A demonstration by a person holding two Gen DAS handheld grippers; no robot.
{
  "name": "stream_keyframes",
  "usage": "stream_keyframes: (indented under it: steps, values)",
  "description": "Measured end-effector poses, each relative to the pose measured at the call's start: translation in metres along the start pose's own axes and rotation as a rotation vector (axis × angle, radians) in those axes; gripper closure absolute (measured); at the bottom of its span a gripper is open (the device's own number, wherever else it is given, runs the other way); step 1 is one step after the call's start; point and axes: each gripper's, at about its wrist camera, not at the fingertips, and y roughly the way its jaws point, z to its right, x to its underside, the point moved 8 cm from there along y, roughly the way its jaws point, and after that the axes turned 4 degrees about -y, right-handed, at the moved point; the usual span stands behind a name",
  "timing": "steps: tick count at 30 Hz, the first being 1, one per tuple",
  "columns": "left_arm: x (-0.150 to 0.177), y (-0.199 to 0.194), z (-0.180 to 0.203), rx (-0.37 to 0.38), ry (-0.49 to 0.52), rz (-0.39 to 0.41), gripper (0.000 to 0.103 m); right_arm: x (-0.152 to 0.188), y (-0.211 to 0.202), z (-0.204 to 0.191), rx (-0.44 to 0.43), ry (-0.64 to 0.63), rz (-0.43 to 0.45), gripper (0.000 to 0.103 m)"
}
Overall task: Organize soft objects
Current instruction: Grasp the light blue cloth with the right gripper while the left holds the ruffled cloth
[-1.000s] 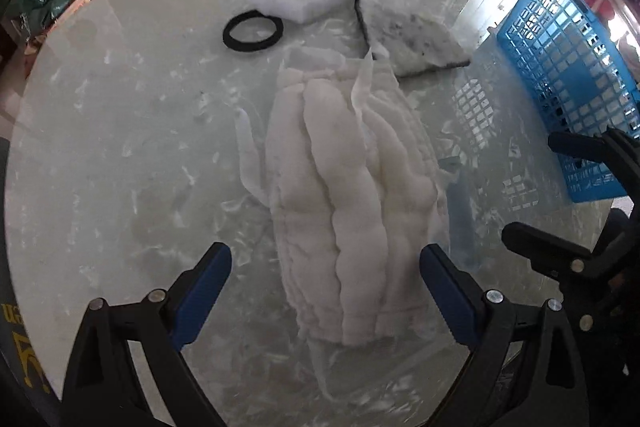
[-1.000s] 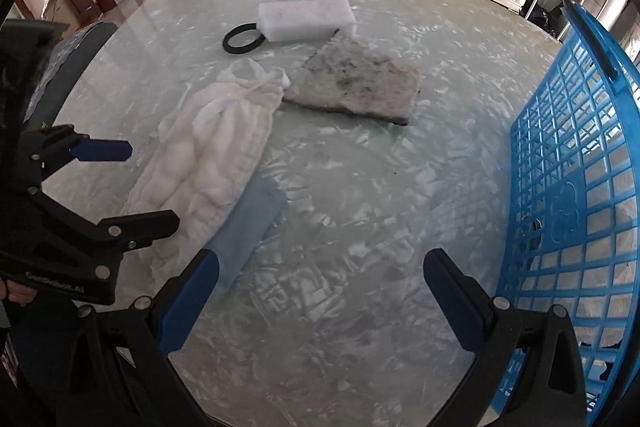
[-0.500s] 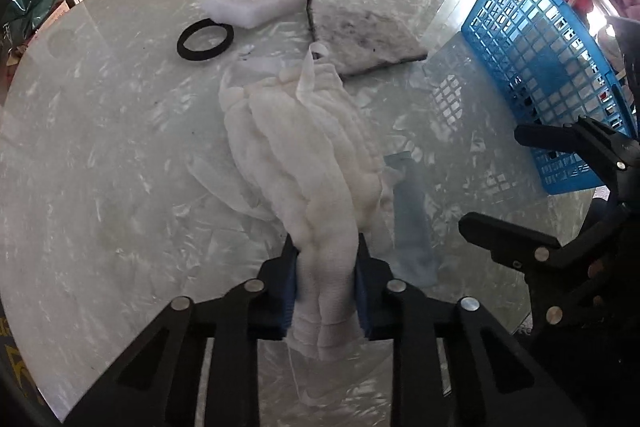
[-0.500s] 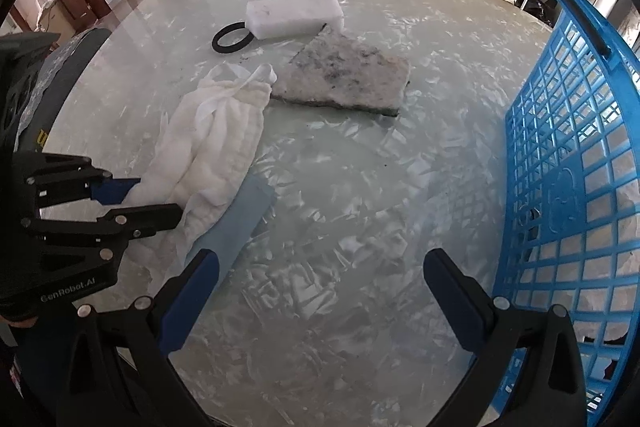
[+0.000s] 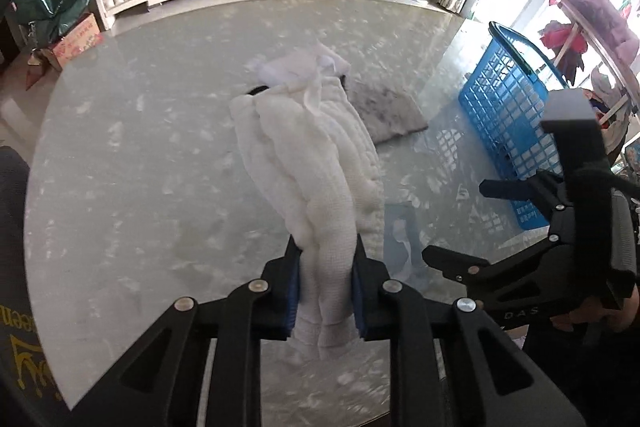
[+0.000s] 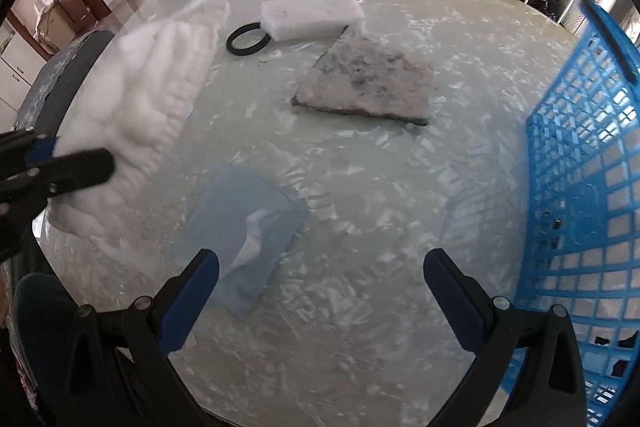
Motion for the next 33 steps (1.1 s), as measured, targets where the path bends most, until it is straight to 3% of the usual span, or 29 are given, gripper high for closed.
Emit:
stream_keyframes:
  steps: [13,21,27,33]
  values:
    - [0.010,-0.005,-0.062,-0.137,-0.058,0.009,0.083,-0.010,0.027,-0.040,0.006,-0.056,-0.044,0.000]
    - [0.019,0.003,-0.093,-0.178,-0.100,-0.007,0.083,-0.012,0.046,-0.058,0.014,-0.070,-0.067,0.000]
    - [0.027,0.008,-0.086,-0.150,-0.094,-0.021,0.083,-0.013,0.051,-0.075,0.042,-0.115,-0.056,0.015]
    - [0.031,0.010,-0.073,-0.120,-0.085,-0.026,0.083,-0.006,0.042,-0.093,0.022,-0.163,-0.029,0.041]
